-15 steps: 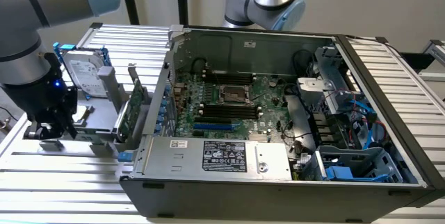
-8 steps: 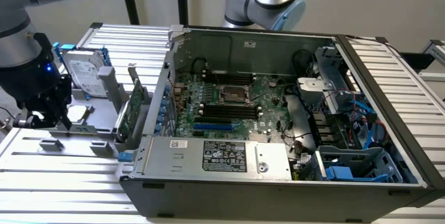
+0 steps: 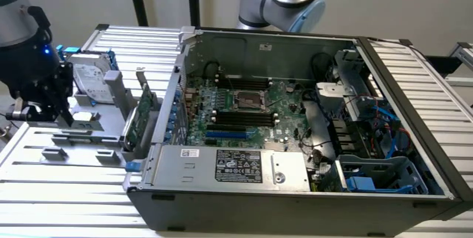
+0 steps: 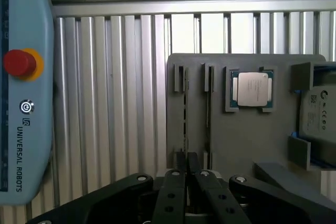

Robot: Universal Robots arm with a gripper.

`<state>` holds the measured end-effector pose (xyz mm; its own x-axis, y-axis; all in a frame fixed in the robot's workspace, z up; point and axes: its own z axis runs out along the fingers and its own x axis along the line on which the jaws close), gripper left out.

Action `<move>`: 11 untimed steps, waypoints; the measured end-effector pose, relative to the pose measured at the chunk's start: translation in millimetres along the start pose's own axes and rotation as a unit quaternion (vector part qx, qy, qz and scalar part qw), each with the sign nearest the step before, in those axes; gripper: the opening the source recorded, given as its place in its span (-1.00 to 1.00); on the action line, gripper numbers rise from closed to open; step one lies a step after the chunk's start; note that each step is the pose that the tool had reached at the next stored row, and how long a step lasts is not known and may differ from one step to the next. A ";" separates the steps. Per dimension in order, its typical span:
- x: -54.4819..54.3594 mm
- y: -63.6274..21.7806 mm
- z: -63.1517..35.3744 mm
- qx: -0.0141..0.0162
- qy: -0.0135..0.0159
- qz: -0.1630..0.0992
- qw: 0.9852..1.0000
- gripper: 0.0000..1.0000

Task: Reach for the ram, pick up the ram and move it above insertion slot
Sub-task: 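Pick up the ram and move it above insertion slot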

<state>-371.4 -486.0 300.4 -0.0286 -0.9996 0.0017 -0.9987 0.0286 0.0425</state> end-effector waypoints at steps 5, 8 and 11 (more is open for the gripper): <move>-0.2 -7.5 -23.0 0.000 0.000 -0.004 1.000 -0.74; -0.3 -13.1 -37.2 0.000 0.000 -0.005 1.000 -0.74; -0.6 -20.2 -50.9 0.000 -0.001 -0.006 1.000 -0.74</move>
<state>-349.0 -486.0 350.4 -0.0164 -0.9999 -0.0003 -0.9990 0.0164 0.0426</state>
